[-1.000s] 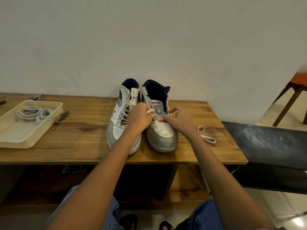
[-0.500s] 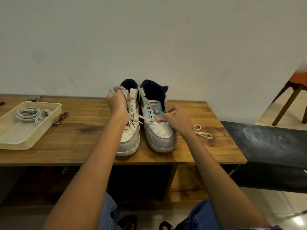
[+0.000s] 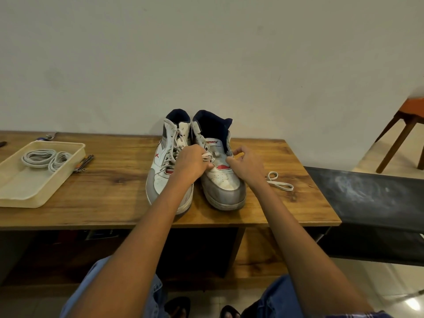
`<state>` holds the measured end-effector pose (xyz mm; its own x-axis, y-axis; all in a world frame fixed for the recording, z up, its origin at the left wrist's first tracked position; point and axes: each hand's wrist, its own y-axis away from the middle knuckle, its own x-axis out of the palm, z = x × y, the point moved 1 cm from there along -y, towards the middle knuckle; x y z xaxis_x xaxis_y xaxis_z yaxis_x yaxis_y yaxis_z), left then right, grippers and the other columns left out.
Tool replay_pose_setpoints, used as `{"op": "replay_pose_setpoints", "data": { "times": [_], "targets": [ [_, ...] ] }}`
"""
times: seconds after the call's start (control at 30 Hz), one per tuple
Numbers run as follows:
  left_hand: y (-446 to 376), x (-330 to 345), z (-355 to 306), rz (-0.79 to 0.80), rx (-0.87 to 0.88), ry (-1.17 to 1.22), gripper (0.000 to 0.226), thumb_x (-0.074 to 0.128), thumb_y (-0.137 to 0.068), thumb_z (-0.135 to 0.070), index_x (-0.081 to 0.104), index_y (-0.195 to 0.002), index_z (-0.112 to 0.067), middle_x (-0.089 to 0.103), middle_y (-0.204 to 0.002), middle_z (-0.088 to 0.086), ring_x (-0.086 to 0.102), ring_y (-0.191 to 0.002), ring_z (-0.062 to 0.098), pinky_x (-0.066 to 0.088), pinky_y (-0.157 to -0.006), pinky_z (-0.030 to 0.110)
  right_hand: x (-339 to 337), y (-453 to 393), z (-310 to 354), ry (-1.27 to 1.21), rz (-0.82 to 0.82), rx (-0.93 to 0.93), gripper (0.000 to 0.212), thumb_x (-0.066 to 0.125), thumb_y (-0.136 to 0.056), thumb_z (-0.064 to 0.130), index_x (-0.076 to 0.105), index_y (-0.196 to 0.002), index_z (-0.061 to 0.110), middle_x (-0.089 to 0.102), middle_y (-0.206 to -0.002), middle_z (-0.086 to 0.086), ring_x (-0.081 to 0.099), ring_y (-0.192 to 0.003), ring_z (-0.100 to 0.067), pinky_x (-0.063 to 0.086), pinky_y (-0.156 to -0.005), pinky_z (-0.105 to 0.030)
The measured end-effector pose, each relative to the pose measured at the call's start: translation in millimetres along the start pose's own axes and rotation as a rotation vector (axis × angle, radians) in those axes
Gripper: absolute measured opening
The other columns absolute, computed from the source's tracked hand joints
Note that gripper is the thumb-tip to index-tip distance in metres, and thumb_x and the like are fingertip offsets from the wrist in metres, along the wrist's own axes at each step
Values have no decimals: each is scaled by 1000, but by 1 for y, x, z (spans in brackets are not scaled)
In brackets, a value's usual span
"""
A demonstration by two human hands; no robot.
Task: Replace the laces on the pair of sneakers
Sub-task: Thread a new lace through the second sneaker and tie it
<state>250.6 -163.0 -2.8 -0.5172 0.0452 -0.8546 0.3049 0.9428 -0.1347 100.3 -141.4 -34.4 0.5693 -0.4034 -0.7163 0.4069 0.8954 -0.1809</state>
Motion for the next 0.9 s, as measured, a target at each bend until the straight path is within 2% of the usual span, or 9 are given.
{"op": "replay_pose_setpoints", "data": {
  "times": [0.07,0.23,0.37,0.47,0.53,0.6,0.67,0.73,0.9],
  "targets": [
    [1,-1,0,-78,-9,1,20,62,-88,-23,66,-100,-7,65,-97,9,58,-92,22,41,-78,31,-1,1,1,8,-2,12,34,61,-83,36,56,-112,19,61,-93,0,55,-87,-17,41,-67,-29],
    [0,-29,10,-504,-4,3,19,53,-94,-14,62,-105,-1,65,-98,13,59,-92,23,34,-67,24,-4,1,3,-28,21,48,32,60,-85,35,54,-112,17,59,-91,1,53,-85,-16,36,-60,-27],
    [-3,-28,12,-404,36,228,25,64,-87,-22,61,-104,-3,60,-95,6,56,-88,18,36,-71,23,-18,-4,-5,-204,85,9,34,59,-89,43,57,-107,15,60,-87,4,57,-79,-11,49,-64,-25],
    [-8,-30,9,-364,-16,384,37,63,-88,-28,55,-116,-6,57,-104,3,52,-91,14,41,-78,26,-50,-13,-23,-291,-123,86,29,53,-93,39,61,-105,14,65,-102,-3,61,-91,-19,53,-80,-38],
    [-10,-30,6,-374,-21,434,34,56,-92,-27,54,-119,-6,57,-107,3,50,-92,11,40,-77,23,-65,-15,-33,-242,-161,139,17,55,-91,30,60,-97,16,65,-102,-5,62,-94,-23,51,-82,-41],
    [-11,-27,0,-379,-4,459,30,49,-96,-24,54,-119,-5,58,-107,4,50,-90,10,37,-71,15,-70,-14,-33,-116,23,173,12,57,-88,24,60,-96,15,65,-98,-5,62,-87,-21,50,-71,-33],
    [-12,-24,-3,-404,13,468,28,44,-98,-19,57,-117,-4,61,-107,9,55,-90,14,36,-64,12,-66,-6,-21,-28,359,217,15,58,-91,20,61,-103,11,64,-92,-4,60,-73,-15,47,-56,-22],
    [-13,-21,-3,-416,15,478,26,43,-98,-12,59,-117,-2,63,-108,14,59,-94,20,40,-69,15,-60,0,-10,68,574,231,16,58,-92,20,61,-105,11,62,-88,-3,58,-67,-12,45,-49,-18],
    [-12,-16,-2,-430,46,477,24,48,-96,-10,65,-111,-2,67,-102,13,60,-90,17,42,-70,15,-50,-6,-11,60,461,163,15,65,-85,4,67,-99,9,62,-76,-3,56,-62,-12,49,-56,-22]
  ]
}}
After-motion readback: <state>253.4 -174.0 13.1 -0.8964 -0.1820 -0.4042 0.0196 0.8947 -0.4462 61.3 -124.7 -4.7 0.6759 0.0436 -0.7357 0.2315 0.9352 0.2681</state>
